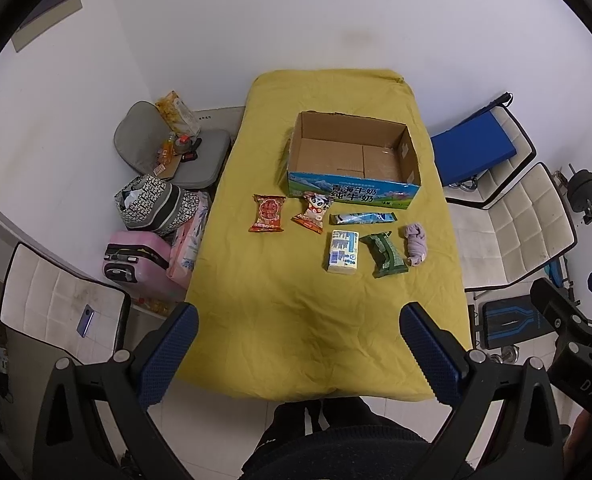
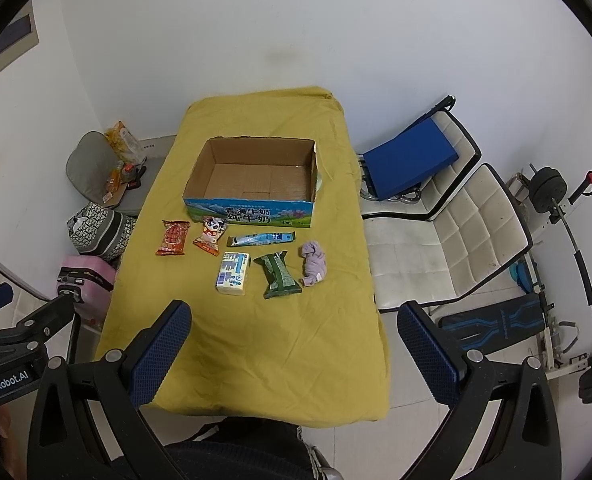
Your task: Organize soft objects
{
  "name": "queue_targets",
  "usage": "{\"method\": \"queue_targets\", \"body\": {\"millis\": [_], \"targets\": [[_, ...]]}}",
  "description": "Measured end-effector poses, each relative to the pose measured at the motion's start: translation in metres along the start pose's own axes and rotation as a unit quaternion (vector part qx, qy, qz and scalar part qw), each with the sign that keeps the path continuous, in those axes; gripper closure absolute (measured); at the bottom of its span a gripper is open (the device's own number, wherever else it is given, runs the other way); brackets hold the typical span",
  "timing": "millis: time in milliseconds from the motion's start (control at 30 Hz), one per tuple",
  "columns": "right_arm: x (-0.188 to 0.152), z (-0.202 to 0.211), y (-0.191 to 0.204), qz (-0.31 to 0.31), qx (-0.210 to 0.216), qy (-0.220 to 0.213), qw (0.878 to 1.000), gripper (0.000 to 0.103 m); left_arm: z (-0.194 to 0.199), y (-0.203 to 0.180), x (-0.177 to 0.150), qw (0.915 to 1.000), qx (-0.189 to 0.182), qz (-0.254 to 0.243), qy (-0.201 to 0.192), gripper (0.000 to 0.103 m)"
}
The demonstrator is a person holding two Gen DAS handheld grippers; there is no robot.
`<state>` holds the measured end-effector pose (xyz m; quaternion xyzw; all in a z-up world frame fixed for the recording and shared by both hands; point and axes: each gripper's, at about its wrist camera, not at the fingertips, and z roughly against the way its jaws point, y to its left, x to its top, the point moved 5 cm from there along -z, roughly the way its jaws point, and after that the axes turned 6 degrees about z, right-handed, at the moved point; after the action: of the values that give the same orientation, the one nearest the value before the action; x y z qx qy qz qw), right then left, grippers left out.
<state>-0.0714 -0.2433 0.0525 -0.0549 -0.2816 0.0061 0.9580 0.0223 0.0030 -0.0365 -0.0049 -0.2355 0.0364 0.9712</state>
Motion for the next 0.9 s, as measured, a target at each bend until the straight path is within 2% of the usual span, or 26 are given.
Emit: {"method": "queue_targets", "body": {"millis": [900], "targets": [[0.009,-0.001,0.001,0.000,-0.001,-0.001,1.000,0.000,0.001,-0.008,0.001,1.0000,-0.004,0.001,-0.008,0.000]]}}
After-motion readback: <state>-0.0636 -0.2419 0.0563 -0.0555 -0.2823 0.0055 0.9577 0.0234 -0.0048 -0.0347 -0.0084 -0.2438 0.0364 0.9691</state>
